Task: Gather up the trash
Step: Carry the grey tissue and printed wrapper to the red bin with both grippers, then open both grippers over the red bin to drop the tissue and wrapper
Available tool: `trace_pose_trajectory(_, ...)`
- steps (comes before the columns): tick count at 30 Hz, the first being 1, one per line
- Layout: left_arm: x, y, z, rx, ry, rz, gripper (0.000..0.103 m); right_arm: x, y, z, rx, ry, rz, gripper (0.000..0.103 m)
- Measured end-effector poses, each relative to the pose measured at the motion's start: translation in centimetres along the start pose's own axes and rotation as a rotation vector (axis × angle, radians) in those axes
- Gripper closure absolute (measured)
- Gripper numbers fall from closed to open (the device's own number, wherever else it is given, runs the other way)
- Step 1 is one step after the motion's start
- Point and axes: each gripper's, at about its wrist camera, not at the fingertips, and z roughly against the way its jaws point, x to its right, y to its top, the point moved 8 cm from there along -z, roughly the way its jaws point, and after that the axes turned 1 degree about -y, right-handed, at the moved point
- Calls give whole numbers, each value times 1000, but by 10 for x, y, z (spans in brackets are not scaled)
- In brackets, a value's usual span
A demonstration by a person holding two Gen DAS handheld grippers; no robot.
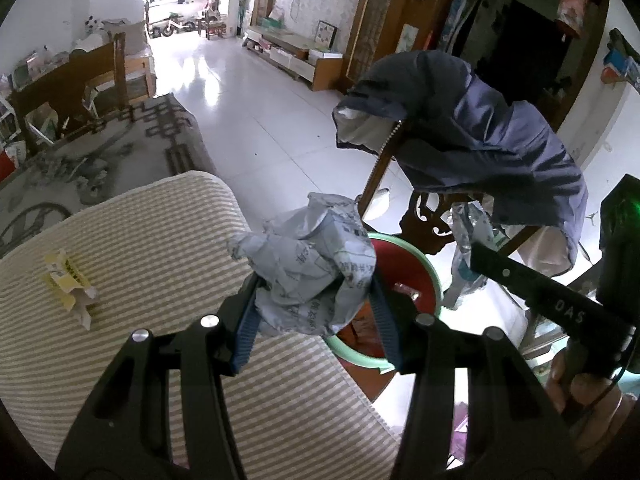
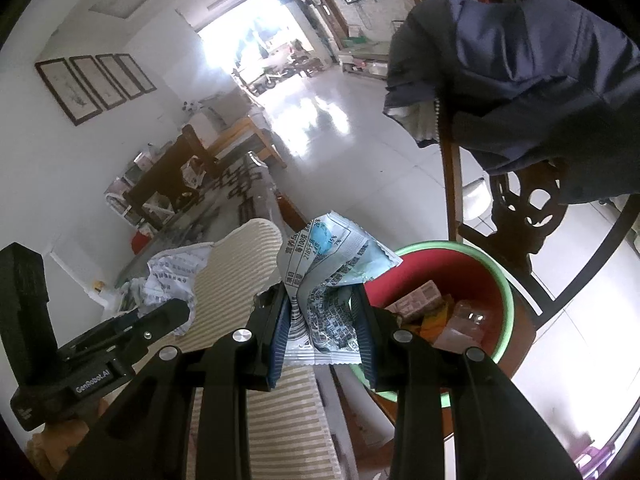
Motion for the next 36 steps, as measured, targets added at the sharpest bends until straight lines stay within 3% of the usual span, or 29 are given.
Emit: trace_pose_trajectory(36,56,-4,-93,-175,-108,-35,51,73,11,-17,-32,-72,-104,72)
